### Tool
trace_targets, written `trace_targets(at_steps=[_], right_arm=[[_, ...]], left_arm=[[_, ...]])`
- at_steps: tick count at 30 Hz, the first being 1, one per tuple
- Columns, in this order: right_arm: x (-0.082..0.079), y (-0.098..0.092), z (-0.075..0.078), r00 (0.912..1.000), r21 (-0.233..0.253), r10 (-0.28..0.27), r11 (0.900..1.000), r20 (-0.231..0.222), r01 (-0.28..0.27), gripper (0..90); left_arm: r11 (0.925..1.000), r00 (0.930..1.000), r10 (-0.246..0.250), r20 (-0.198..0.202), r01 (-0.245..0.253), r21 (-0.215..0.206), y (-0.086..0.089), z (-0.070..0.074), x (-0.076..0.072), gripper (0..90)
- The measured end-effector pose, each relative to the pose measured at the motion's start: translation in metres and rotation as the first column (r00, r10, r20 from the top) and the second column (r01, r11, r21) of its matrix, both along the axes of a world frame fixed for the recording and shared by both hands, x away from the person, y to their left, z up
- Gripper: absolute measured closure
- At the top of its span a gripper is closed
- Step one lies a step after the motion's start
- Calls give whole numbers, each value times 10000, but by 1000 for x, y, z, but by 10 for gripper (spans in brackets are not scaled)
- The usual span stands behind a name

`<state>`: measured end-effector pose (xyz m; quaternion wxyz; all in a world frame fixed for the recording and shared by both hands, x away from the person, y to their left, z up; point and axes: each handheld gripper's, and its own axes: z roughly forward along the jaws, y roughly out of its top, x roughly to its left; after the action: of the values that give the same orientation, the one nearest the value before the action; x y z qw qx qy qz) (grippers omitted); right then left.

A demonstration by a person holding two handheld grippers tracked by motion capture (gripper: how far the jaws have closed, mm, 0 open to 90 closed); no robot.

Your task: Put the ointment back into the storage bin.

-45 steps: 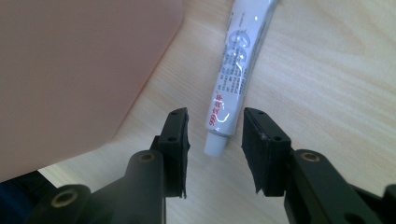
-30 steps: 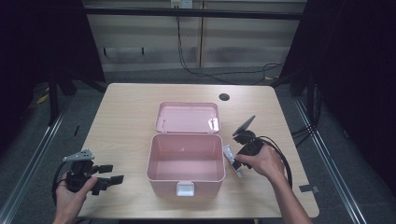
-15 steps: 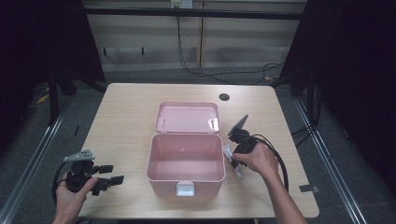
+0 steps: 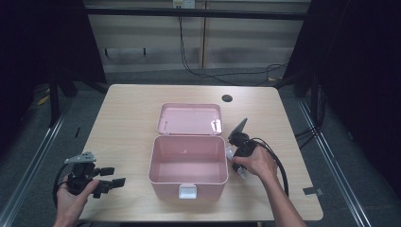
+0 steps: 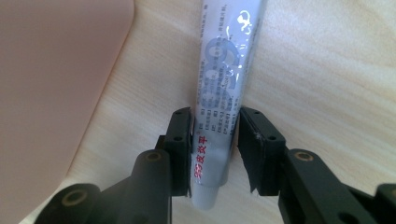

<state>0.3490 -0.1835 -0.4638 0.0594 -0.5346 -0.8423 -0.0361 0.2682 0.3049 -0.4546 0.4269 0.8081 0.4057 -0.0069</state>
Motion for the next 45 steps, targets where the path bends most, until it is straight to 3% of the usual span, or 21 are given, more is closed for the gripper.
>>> trace_targets(at_steps=[18, 29, 45], right_arm=[[0, 6, -3, 9992, -315, 368, 9988, 168, -363, 693], [-3, -7, 7, 9992, 23, 174, 9998, 356, -175, 717], [-10, -19, 23, 9984, 182, 426, 9989, 373, -433, 717]], left_arm=[[10000, 10000, 0, 29, 0, 33, 0, 0, 0, 234], [10000, 10000, 7, 7, -7, 30, 0, 0, 0, 234], [10000, 10000, 17, 13, -17, 22, 0, 0, 0, 234]])
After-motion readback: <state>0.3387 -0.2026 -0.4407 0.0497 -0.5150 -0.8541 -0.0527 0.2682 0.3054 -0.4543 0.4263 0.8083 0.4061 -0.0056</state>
